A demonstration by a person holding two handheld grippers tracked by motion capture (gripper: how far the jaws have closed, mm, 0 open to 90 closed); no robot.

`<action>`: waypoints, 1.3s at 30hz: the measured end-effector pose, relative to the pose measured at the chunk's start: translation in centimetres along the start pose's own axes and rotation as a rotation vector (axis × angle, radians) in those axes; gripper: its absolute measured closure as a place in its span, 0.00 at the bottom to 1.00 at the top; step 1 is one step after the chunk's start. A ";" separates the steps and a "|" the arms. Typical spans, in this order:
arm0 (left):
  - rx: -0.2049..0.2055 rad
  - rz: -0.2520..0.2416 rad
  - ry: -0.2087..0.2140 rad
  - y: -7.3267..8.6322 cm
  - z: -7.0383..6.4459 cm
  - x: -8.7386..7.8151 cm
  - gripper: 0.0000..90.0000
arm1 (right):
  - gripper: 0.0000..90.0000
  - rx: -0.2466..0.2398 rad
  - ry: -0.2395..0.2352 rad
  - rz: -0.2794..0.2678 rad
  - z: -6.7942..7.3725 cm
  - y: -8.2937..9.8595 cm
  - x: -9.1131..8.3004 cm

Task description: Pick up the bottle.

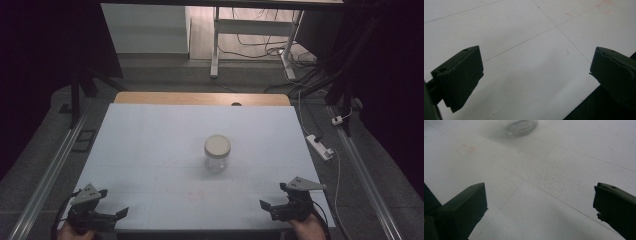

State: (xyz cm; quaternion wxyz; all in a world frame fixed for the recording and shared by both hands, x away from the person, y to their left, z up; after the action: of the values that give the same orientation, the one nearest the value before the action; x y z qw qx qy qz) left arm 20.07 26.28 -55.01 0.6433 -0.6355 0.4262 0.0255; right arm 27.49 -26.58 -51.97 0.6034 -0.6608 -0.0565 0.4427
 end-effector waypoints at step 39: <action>0.010 0.031 0.024 -0.1 0.0 0.3 0.00 | 0.00 -0.089 -0.088 -0.007 1.9 -2.9 3.6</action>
State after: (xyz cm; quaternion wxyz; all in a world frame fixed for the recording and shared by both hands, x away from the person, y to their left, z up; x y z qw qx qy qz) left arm 20.26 26.10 -55.11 0.6410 -0.6258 0.4437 0.0257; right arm 29.73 -22.17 -51.16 0.5719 -0.6666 -0.1049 0.4664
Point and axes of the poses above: each handheld gripper's, and its own axes: x roughly forward along the jaws, y roughly out of its underside, z roughly to its left, the point moved 4 cm from there along x, roughly forward along the jaws, and after that the axes turned 8 degrees about -z, right-handed, at the moved point
